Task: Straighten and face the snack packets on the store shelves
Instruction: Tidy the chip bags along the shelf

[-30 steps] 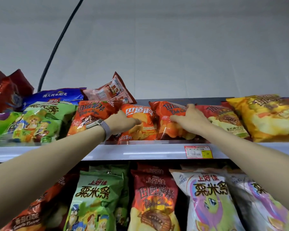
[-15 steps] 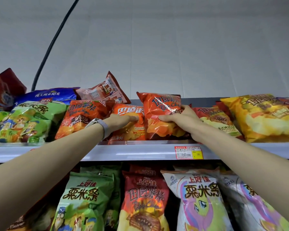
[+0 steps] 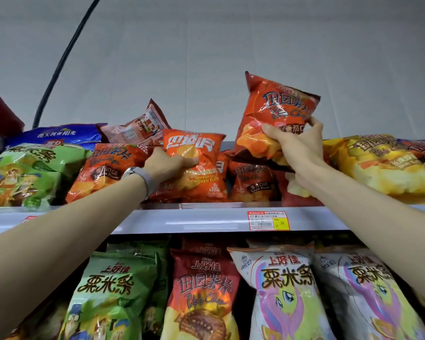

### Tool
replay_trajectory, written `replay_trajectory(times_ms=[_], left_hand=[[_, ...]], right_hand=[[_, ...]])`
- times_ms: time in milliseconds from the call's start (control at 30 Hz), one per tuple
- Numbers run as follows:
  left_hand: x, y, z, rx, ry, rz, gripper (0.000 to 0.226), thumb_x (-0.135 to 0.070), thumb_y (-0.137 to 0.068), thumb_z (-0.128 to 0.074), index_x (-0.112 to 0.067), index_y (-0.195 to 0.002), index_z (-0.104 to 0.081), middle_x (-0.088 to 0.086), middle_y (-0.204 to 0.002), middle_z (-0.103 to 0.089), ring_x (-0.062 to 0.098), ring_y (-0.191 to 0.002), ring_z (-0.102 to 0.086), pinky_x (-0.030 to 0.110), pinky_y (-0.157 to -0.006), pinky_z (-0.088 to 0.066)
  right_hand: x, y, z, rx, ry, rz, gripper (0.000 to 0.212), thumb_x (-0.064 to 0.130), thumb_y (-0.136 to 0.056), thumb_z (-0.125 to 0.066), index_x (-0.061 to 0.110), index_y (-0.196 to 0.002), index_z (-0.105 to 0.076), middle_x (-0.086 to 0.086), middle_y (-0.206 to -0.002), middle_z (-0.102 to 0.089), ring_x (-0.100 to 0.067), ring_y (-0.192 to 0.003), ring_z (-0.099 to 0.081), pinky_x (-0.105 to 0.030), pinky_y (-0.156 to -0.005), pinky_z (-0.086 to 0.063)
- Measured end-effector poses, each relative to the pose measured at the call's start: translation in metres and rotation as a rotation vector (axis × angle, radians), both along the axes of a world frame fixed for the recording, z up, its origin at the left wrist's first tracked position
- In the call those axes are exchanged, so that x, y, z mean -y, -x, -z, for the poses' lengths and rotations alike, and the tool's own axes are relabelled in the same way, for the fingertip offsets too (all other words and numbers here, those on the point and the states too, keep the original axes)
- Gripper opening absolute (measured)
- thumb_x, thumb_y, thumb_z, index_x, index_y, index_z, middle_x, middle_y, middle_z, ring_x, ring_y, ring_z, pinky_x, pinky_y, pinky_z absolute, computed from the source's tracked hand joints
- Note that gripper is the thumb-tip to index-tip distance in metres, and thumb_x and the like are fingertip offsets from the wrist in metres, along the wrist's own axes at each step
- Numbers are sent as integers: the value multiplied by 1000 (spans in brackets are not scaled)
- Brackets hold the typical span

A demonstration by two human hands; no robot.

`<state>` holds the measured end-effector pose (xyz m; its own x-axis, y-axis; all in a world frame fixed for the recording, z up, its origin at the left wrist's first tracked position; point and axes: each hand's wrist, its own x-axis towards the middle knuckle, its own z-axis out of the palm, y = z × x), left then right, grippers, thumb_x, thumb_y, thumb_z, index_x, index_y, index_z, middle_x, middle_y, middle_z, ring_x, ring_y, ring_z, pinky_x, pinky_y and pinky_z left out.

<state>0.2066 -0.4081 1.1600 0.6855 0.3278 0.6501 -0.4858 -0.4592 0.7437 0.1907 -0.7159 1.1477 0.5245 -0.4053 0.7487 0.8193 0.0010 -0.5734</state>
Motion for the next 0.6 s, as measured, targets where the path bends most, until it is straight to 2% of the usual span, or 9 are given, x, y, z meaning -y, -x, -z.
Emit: replay_trajectory(times_ms=[100,167,233,333,400,533,600], left_hand=[[3,23,-9,154,116,93,133,-66,-27,-101,-18,-142,-55,2,-125,-74,26,-101,-77,48,-89,-64],[6,43,-15,219,209,159,116,-55,-37,-102,-14,-136,-59,4,-119,-77,24,-94,-79,46,-83,-66],[-1,58,-22,256,273,194,104,-54,-44,-103,-16,-130,-58,5,-114,-78,24,-92,-79,45,-83,-65],[-15,80,-29,280,322,212,106,-56,-44,-104,-13,-132,-62,5,-114,-79,26,-92,-80,47,-85,-65],[-22,96,-29,333,315,172,97,-52,-54,-101,-11,-133,-62,3,-113,-79,24,-90,-81,46,-82,-66],[-32,117,-28,397,309,127,120,-57,-40,-102,-13,-141,-56,3,-117,-78,25,-92,-80,47,-82,-66],[-33,124,-27,407,301,144,119,-54,-40,-102,-13,-140,-56,4,-118,-78,26,-92,-80,47,-80,-66]], right_hand=[[2,-3,3,4,-20,92,117,57,-59,-92,33,-152,-26,4,-135,-60,-24,-121,-61,-48,-106,-51],[-3,-4,7,-10,39,163,117,56,-62,-92,33,-154,-23,2,-139,-59,-27,-125,-58,-44,-108,-47],[-12,-4,9,-22,134,226,118,57,-64,-91,32,-156,-22,-1,-143,-58,-30,-130,-55,-43,-110,-43],[-38,-6,11,-49,269,262,122,65,-60,-90,32,-156,-22,-2,-143,-59,-33,-131,-56,-46,-109,-44],[-60,-8,12,-71,329,245,122,67,-61,-88,31,-156,-21,-3,-143,-59,-34,-130,-57,-45,-106,-46],[-107,-14,18,-143,486,183,121,66,-62,-89,24,-152,-21,-4,-134,-63,-36,-121,-62,-49,-102,-50],[-127,-21,20,-208,593,176,131,71,-61,-86,22,-155,-9,-7,-134,-64,-38,-117,-64,-53,-101,-52]])
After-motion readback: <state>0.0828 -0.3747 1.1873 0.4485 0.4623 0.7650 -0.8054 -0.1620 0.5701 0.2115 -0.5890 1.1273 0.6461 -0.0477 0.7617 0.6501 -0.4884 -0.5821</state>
